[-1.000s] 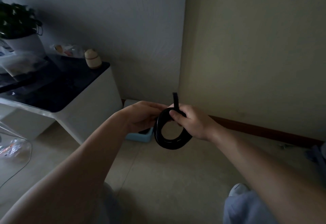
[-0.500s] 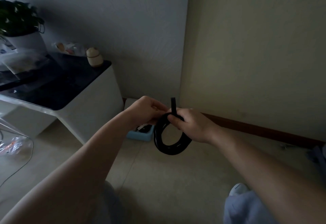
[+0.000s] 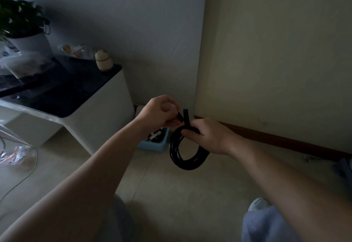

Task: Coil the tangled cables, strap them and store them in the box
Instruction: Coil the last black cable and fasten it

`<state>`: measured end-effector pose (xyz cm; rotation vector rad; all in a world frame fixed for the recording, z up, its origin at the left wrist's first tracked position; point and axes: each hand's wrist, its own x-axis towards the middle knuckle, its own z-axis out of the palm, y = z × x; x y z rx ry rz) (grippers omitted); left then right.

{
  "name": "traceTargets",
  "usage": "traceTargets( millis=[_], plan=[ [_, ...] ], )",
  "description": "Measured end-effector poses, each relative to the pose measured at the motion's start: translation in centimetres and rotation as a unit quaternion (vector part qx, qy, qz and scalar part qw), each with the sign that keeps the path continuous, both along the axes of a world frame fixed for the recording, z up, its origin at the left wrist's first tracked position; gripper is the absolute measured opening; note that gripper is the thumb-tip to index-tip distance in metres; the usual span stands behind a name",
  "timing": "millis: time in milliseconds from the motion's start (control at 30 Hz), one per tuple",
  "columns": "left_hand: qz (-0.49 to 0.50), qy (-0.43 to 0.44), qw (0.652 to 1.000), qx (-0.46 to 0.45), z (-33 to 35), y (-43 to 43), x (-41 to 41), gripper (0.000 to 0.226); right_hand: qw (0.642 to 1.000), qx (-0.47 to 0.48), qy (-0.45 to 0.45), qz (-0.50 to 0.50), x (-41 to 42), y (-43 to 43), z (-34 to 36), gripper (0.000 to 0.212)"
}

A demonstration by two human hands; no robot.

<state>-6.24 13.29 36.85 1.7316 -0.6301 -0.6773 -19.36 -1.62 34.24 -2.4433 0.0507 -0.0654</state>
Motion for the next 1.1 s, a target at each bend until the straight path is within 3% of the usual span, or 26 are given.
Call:
traceTargets(
  millis=[167, 333, 600, 733, 933, 1100],
  plan=[
    [-0.022, -0.011, 0.999, 0.031, 0.6, 0.0, -0.7, 0.042, 1.0, -0.02, -0.001, 0.008, 0.0, 0.0, 0.0, 0.012],
    [-0.012, 0.08, 0.997, 0.005, 0.8, 0.1, -0.5, 0.022, 0.999, -0.05, 0.016, 0.009, 0.0, -0.3, -0.1, 0.016],
    [-0.004, -0.044, 0.998, 0.048, -0.1, 0.2, -0.5, 0.002, 0.991, -0.132, -0.008, 0.025, -0.3, 0.6, 0.5, 0.016],
    [0.024, -0.092, 0.995, 0.033, 0.2, 0.1, -0.9, 0.007, 0.985, -0.166, -0.042, -0.016, -0.1, 0.8, 0.4, 0.041],
    [0.04, -0.06, 0.997, 0.003, 0.4, 0.2, -0.9, 0.015, 0.982, -0.168, -0.089, -0.022, -0.2, 0.9, 0.2, 0.036],
    [0.031, -0.031, 0.999, -0.003, 0.4, 0.4, -0.6, 0.014, 0.974, -0.171, -0.14, -0.05, -0.1, 0.9, 0.6, 0.046]
  ],
)
